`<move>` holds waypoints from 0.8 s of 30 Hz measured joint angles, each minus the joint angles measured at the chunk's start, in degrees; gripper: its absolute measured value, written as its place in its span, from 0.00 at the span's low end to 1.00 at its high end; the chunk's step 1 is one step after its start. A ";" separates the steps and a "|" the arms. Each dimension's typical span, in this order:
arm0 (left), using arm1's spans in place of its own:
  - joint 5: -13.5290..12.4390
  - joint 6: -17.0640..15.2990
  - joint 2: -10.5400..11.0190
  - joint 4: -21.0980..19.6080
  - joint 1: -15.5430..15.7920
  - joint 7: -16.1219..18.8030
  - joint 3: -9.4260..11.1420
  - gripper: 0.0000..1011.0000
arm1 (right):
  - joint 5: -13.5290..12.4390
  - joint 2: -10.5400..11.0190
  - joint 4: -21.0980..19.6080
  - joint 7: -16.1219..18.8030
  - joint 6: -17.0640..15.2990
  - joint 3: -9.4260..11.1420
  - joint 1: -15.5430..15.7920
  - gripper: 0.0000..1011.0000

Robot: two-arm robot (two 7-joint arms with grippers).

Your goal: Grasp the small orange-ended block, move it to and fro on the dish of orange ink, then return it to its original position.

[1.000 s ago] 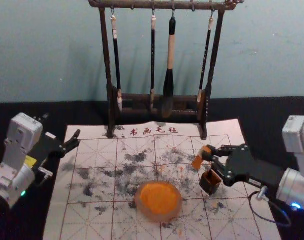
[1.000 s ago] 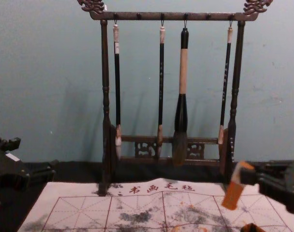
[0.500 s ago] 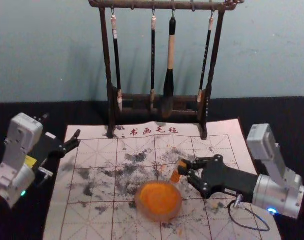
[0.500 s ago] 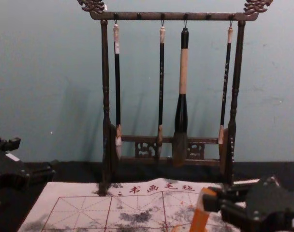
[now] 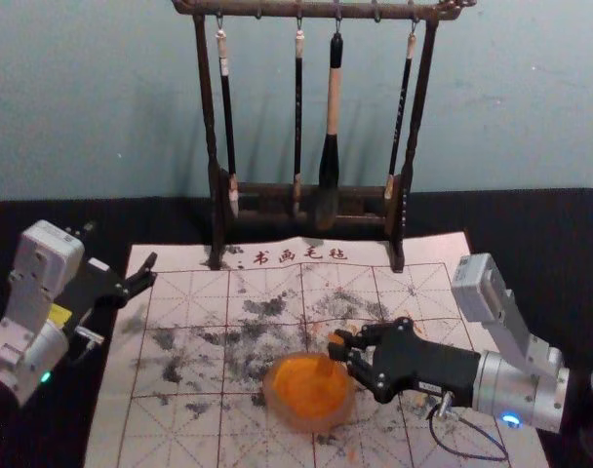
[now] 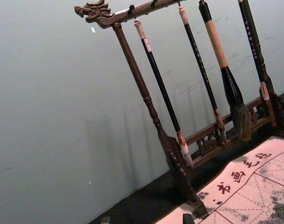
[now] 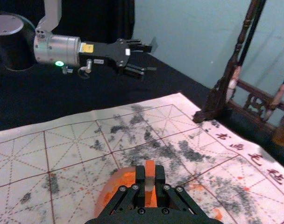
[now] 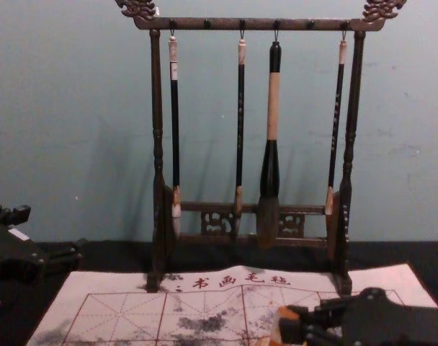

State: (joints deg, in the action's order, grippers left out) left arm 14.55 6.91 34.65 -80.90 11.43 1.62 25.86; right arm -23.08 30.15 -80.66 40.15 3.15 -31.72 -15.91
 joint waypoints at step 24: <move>0.00 0.00 0.00 0.00 0.00 0.00 0.00 0.99 | 2.43 -0.07 -0.93 0.63 -0.43 -3.68 -0.41 0.09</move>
State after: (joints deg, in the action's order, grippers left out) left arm 14.55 6.91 34.64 -80.90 11.43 1.62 25.86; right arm -20.66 30.08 -81.59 40.78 2.72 -35.41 -16.32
